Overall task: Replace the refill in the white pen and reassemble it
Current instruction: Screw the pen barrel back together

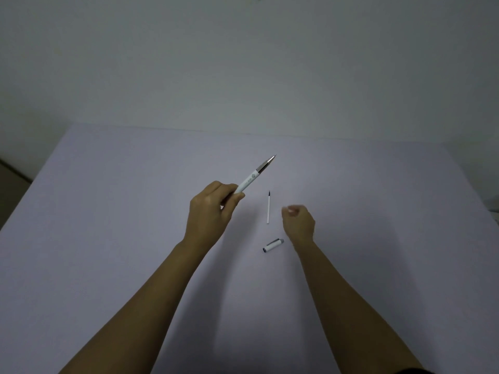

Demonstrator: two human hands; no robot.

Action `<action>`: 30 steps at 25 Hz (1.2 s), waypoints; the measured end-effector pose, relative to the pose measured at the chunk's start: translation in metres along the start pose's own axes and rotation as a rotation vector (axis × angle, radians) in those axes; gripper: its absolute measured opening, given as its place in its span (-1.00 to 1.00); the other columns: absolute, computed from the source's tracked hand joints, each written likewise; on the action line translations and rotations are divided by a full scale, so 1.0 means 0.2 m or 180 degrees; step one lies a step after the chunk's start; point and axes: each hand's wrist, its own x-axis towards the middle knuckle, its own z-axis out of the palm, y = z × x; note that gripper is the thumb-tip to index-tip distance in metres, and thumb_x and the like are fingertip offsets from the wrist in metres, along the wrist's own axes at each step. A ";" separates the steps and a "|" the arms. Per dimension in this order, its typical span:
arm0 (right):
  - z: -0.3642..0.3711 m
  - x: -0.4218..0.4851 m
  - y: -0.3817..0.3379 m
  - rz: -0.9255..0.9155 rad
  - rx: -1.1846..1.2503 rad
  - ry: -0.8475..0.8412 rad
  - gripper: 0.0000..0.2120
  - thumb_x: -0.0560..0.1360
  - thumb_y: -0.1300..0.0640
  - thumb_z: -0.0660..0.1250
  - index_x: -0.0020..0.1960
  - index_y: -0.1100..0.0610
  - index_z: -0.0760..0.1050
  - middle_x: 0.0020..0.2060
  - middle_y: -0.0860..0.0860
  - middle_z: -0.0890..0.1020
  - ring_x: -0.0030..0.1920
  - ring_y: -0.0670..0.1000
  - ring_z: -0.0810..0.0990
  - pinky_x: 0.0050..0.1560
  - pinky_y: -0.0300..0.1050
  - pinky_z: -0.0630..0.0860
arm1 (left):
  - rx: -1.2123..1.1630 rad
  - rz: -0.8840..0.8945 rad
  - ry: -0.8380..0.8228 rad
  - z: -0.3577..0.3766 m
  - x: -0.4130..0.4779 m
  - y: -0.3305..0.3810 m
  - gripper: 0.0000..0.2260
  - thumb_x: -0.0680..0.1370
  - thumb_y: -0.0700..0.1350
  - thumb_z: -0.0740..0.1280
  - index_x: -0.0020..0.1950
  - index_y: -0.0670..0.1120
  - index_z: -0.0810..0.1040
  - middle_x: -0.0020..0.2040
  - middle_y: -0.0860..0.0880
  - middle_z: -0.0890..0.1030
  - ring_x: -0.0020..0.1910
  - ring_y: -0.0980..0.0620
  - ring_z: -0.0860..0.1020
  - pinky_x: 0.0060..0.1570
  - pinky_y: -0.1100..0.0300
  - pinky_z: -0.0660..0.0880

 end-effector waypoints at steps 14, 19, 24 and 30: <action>0.12 0.03 0.14 0.0570 -0.0339 -0.0034 -0.71 0.43 0.17 0.39 0.09 0.29 0.53 0.06 0.22 0.65 0.08 0.16 0.60 -0.04 -0.19 0.45 | -0.0003 -0.0198 -0.0268 0.05 -0.05 -0.10 -0.94 0.47 -0.18 0.41 -0.12 -0.18 0.61 -0.34 -0.09 0.56 -0.40 0.04 0.43 -0.39 0.21 0.38; -0.03 0.05 -0.21 -0.0207 0.1141 0.0261 -0.80 0.40 0.14 0.44 -0.01 0.16 0.53 -0.15 0.03 0.65 -0.27 -0.25 0.53 -0.37 -0.64 0.32 | 0.0044 -0.0252 -0.0427 0.07 -0.10 -0.13 -0.93 0.47 -0.18 0.41 -0.12 -0.18 0.62 -0.34 -0.11 0.57 -0.40 -0.01 0.47 -0.40 0.05 0.50; -0.15 0.01 -0.42 -0.0599 0.1615 0.0221 -0.83 0.41 0.07 0.43 -0.06 0.03 0.49 -0.24 -0.18 0.60 -0.26 -0.31 0.54 -0.38 -0.60 0.35 | 0.0036 -0.0322 -0.0460 0.10 -0.13 -0.13 -0.95 0.46 -0.19 0.42 -0.14 -0.18 0.61 -0.35 -0.11 0.56 -0.41 -0.02 0.47 -0.40 -0.01 0.52; -0.17 -0.03 -0.46 -0.0663 0.1740 0.0130 -0.84 0.41 0.07 0.43 -0.05 0.01 0.49 -0.23 -0.18 0.60 -0.39 -0.40 0.52 -0.40 -0.57 0.37 | 0.0037 -0.0311 -0.0457 0.09 -0.13 -0.12 -0.95 0.47 -0.19 0.41 -0.14 -0.17 0.62 -0.35 -0.11 0.56 -0.41 -0.04 0.47 -0.40 0.00 0.52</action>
